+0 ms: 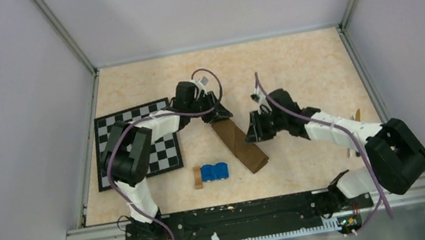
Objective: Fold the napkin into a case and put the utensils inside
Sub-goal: Move the smaller rectangle-folded napkin to the corner of the board.
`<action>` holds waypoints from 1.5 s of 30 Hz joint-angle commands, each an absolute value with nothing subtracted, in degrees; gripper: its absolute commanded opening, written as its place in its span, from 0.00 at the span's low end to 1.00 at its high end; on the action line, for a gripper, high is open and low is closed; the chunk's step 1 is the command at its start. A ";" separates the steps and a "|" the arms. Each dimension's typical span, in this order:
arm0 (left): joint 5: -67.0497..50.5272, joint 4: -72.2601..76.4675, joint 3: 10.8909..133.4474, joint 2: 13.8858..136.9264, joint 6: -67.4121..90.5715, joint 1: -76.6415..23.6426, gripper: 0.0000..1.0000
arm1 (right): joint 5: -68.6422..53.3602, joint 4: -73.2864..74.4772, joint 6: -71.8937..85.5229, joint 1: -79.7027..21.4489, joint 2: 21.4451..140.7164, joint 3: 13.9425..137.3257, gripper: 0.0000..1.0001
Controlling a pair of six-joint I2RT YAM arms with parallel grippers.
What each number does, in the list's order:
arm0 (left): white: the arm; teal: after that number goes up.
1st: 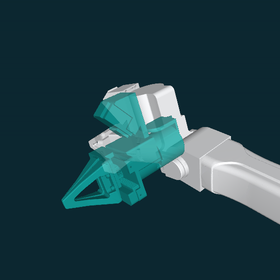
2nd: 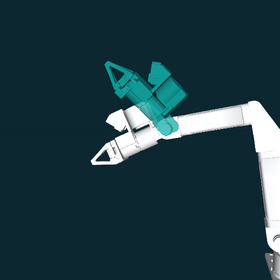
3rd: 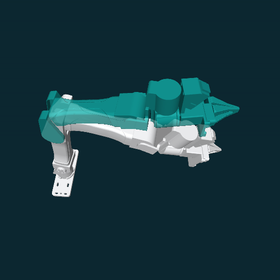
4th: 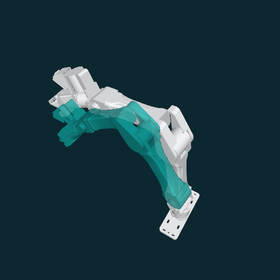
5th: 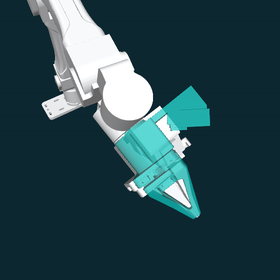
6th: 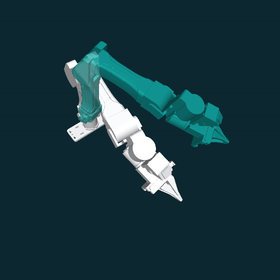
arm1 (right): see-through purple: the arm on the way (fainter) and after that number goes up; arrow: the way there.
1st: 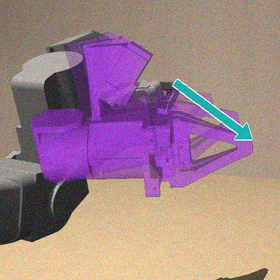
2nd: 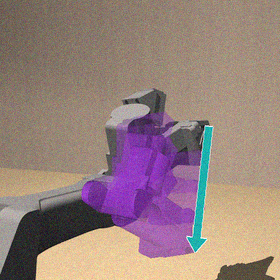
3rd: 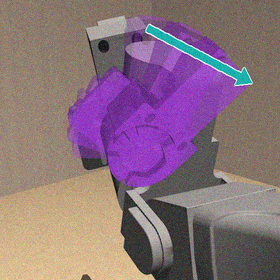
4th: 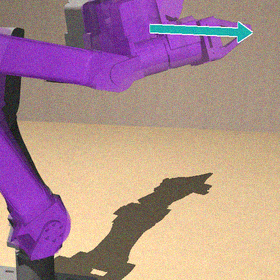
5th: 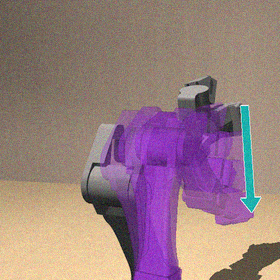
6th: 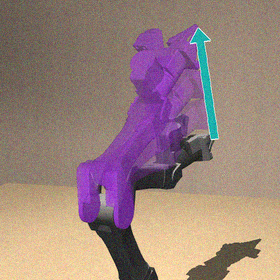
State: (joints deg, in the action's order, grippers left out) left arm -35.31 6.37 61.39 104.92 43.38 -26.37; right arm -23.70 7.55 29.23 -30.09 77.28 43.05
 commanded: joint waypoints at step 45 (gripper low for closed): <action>-25.15 -3.85 90.52 124.12 31.05 -20.82 0.61 | -5.34 -7.39 38.43 -34.99 98.95 44.31 0.28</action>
State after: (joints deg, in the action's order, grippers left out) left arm -29.78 3.18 80.88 123.42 36.21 -23.57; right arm -13.56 -8.47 37.65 -34.87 90.52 37.43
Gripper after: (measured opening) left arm 0.445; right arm 0.270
